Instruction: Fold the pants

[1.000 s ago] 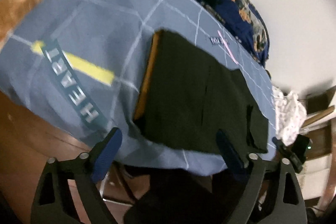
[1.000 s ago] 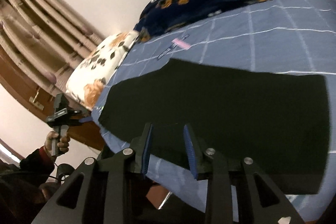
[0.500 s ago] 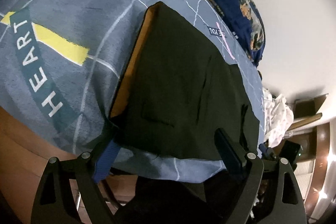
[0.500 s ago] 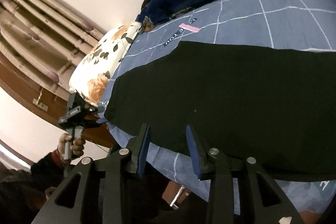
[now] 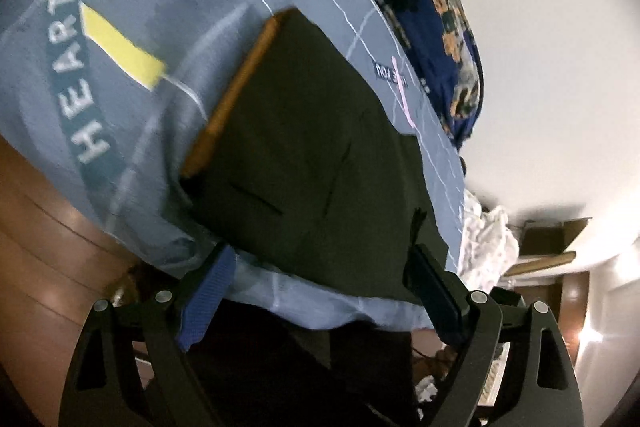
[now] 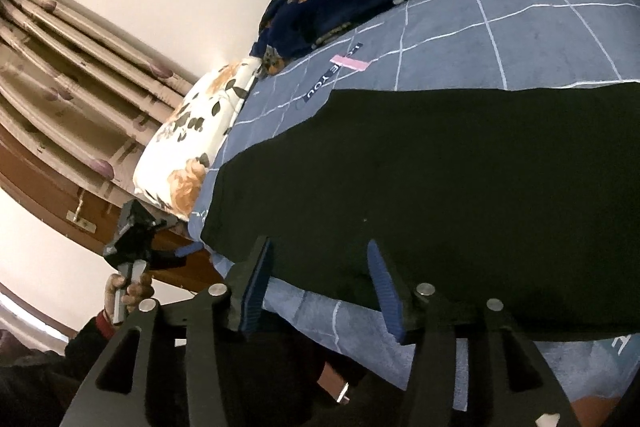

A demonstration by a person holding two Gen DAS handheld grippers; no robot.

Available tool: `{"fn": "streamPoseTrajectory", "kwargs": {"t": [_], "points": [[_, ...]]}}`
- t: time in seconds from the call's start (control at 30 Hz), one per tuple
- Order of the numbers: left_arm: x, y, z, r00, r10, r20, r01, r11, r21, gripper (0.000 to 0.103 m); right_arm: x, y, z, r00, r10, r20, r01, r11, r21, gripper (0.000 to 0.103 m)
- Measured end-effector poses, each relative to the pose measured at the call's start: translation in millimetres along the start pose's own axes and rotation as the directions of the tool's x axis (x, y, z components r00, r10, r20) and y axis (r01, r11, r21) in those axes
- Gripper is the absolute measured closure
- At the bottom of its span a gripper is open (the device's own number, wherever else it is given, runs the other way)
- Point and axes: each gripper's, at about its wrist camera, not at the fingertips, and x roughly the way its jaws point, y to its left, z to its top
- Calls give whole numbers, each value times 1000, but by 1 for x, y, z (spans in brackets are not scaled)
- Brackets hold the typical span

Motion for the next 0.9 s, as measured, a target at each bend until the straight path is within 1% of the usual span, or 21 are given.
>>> {"fn": "streamPoseTrajectory", "kwargs": {"t": [0.1, 0.2, 0.3, 0.37, 0.43, 0.5, 0.57, 0.6, 0.63, 0.67, 0.73, 0.8, 0.9], "points": [[15, 3, 1, 1000, 25, -19, -25, 1000, -9, 16, -1, -3, -1, 1000, -2, -2, 2, 1000, 8, 51], [24, 12, 4, 999, 13, -31, -15, 999, -52, 16, -3, -6, 0, 1000, 3, 8, -3, 1000, 21, 51], [27, 13, 8, 998, 59, -22, -59, 998, -18, 16, -6, -7, 4, 999, 20, 28, -21, 999, 33, 50], [28, 10, 10, 997, 70, -18, -70, 998, 0, 16, -7, -9, 3, 999, 27, 35, -28, 999, 45, 47], [30, 7, 11, 997, 82, -13, -81, 996, 29, 16, -6, -11, 3, 999, 22, 31, -23, 998, 52, 46], [30, 4, 11, 996, 83, -8, -83, 995, 47, 16, -2, -14, 2, 1000, 15, 20, -17, 998, 66, 46], [26, 1, 11, 998, 61, 13, -61, 996, 62, 16, 0, -15, 2, 1000, 20, 15, -21, 997, 77, 46], [23, 0, 11, 998, 53, 24, -54, 996, 68, 21, 1, -15, 1, 1000, 22, 14, -23, 997, 76, 46], [20, -1, 11, 998, 52, 41, -55, 996, 77, 28, 1, -14, 1, 1000, 22, 14, -23, 997, 73, 46], [18, -2, 12, 997, 60, 51, -64, 994, 86, 32, 2, -13, 1, 1000, 21, 13, -22, 997, 70, 46], [22, 2, 13, 993, 104, 48, -108, 990, 86, 47, 3, -14, 0, 1000, 21, 11, -22, 997, 74, 45], [28, 10, 14, 992, 125, 21, -126, 990, 59, 54, 5, -15, -1, 1000, 20, 6, -20, 996, 82, 44], [27, 11, 16, 995, 95, 22, -96, 994, 46, 54, 6, -15, -1, 1000, 18, 1, -19, 996, 89, 44]]}}
